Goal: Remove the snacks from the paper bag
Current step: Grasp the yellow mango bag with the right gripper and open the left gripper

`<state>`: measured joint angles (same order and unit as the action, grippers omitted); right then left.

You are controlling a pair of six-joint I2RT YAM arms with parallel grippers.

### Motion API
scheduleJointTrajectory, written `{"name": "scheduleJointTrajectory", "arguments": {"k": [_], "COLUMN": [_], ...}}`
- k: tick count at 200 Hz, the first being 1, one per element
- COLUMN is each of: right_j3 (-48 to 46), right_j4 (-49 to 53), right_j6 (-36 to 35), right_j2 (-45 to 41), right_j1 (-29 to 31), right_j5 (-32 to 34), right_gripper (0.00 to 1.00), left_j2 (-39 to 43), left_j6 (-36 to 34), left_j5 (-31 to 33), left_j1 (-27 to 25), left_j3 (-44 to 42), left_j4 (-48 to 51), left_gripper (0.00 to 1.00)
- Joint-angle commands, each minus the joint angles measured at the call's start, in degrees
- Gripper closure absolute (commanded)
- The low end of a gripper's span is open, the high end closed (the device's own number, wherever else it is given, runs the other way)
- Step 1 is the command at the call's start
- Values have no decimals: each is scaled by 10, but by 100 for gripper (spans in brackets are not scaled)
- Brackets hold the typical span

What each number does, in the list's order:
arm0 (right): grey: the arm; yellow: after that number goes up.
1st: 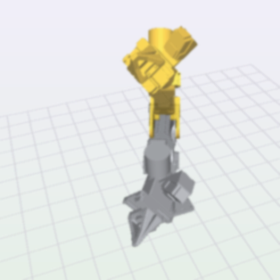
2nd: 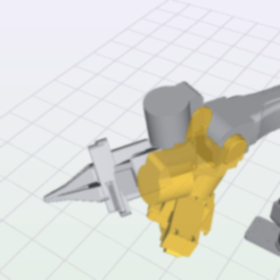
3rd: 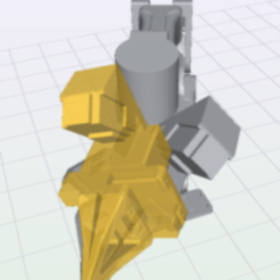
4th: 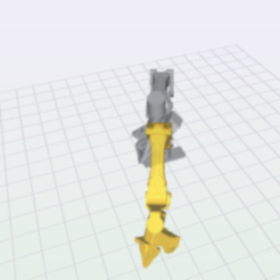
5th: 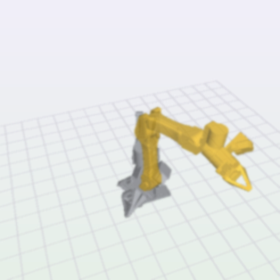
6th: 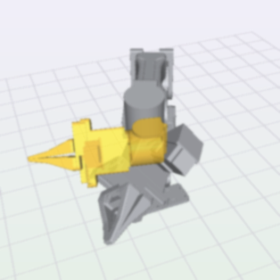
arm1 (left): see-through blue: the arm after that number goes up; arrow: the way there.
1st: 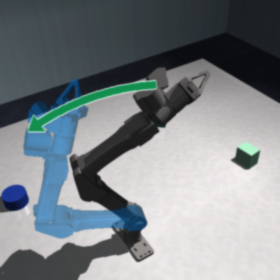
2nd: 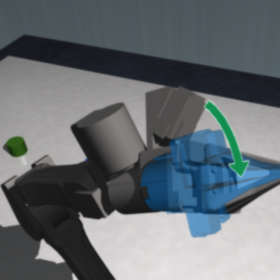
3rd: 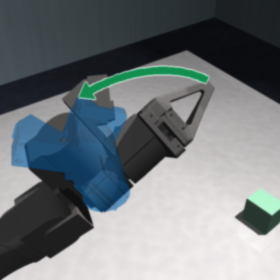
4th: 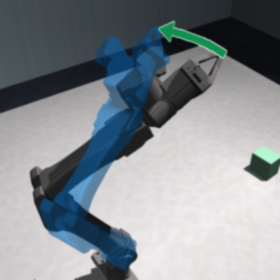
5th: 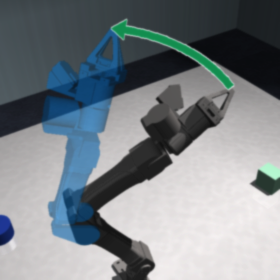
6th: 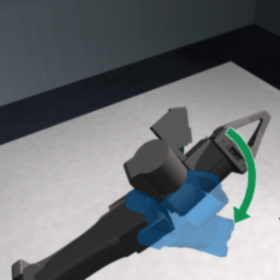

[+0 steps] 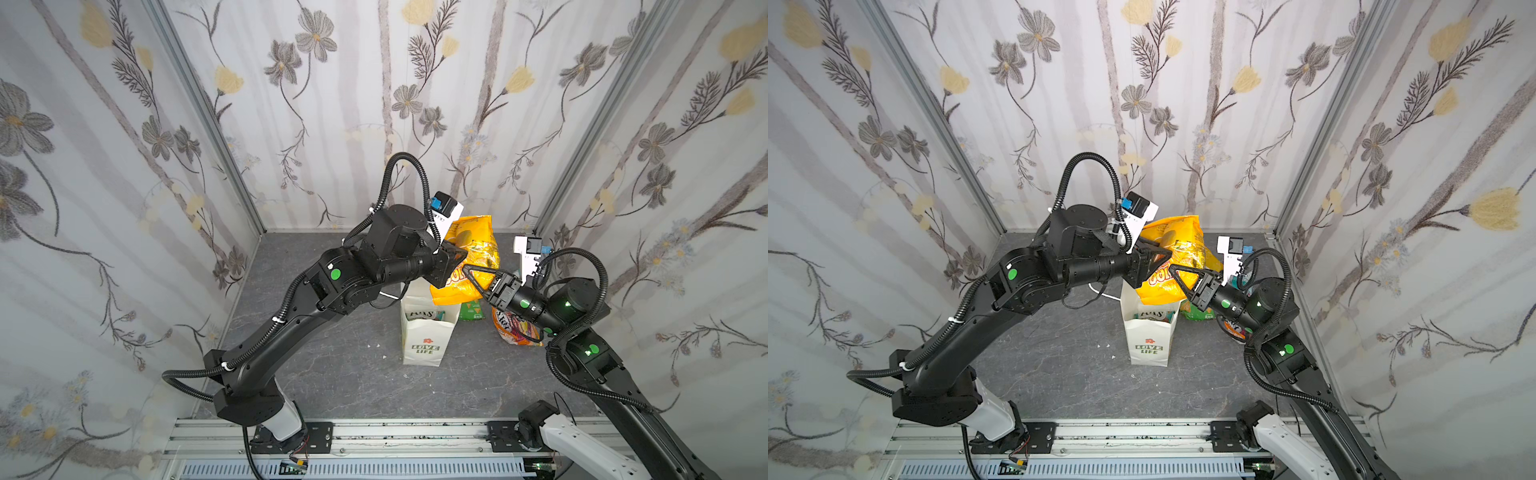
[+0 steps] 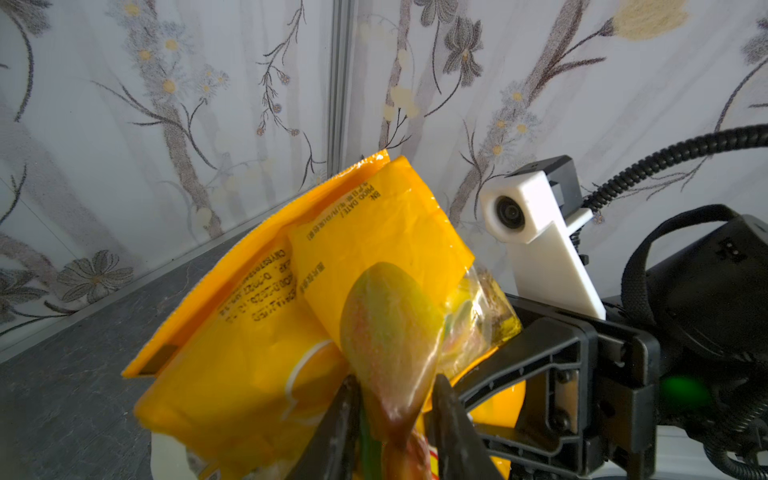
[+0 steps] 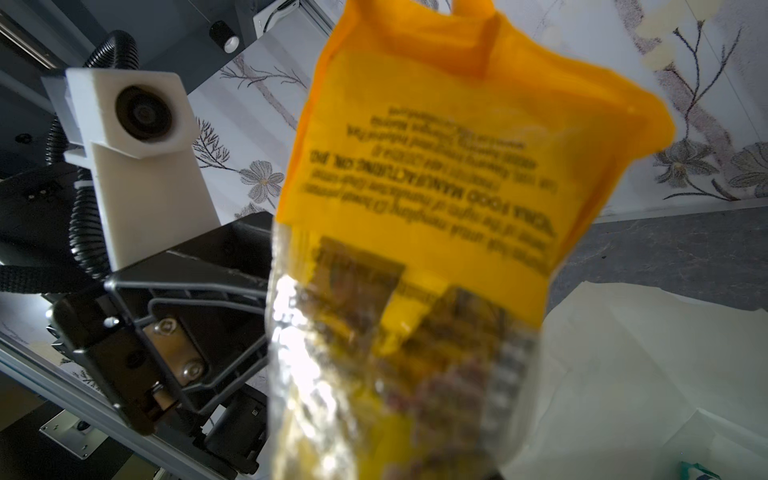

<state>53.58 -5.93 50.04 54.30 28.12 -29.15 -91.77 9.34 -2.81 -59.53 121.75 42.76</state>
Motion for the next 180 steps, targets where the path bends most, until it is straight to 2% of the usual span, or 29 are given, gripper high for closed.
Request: {"name": "scheduleJointTrajectory", "arguments": {"k": [1, 7, 31, 68, 107, 142, 180], "right_j3": [8, 12, 29, 60, 90, 78, 5], "right_j4": [-42, -37, -29, -25, -25, -32, -50], "right_j6": [-3, -4, -8, -7, 4, 27, 49], "right_j2": [-2, -2, 2, 16, 33, 46, 42], "right_j1": [-3, -6, -26, -90, -194, -299, -392], "right_j5": [7, 12, 16, -9, -46, -86, -103], "right_gripper": [95, 100, 100, 100, 100, 100, 100], "left_j2": [9, 12, 29, 76, 138, 189, 252], "left_j6": [-9, -12, -33, -64, -125, -171, -187], "left_j5": [-1, 5, 30, 56, 8, -79, -101], "left_j1": [-1, -1, -1, 0, -1, -2, -4], "left_j3": [1, 0, -6, -55, -163, -260, -354], "left_j4": [-33, -31, -27, -51, -91, -89, -91], "left_gripper": [53, 49, 34, 19, 2, 0, 0]}}
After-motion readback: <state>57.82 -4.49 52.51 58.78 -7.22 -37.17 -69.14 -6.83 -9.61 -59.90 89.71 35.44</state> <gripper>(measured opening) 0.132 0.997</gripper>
